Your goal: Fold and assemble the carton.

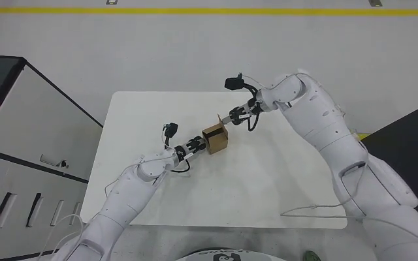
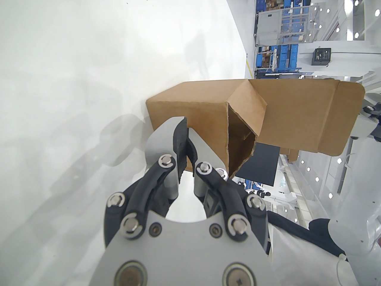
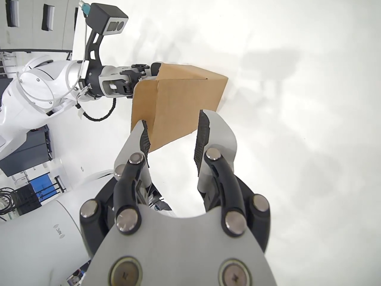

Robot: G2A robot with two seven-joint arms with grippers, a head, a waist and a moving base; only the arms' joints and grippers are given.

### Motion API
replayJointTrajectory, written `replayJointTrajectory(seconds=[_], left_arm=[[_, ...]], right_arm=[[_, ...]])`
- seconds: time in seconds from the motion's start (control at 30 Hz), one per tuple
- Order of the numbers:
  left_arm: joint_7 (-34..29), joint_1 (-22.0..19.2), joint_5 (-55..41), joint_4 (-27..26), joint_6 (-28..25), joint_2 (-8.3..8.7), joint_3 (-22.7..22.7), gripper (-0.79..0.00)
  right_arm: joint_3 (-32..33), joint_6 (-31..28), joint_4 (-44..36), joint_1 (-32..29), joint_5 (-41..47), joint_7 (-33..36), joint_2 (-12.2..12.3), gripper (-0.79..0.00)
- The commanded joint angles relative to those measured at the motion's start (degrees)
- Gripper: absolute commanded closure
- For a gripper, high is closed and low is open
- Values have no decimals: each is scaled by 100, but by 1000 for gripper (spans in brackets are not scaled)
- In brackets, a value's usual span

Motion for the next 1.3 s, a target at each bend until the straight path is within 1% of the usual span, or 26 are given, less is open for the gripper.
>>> replayJointTrajectory(seconds=[0.0,0.07,0.13,0.37,0.43,0.53,0.6,0.63,0.87,1.27], left_arm=[[0,0,0,0,0,0,0,0],[0,0,0,0,0,0,0,0],[0,0,0,0,0,0,0,0],[0,0,0,0,0,0,0,0],[0,0,0,0,0,0,0,0],[0,0,0,0,0,0,0,0],[0,0,0,0,0,0,0,0],[0,0,0,0,0,0,0,0],[0,0,0,0,0,0,0,0],[0,0,0,0,0,0,0,0]], right_arm=[[-70,-2,10,58,-29,-6,-40,-329],[-152,16,11,105,-67,9,-83,-308],[-242,63,8,146,-123,22,-128,-256],[-548,226,2,259,-352,58,-282,-197],[-634,284,-20,286,-463,58,-319,-200],[-825,439,-97,341,-743,45,-399,-225],[-905,493,-134,369,-851,30,-440,-225],[-947,528,-141,384,-908,22,-463,-212],[-1217,687,-160,474,-1146,43,-646,-191],[-1522,746,54,578,-1223,161,-957,-243]])
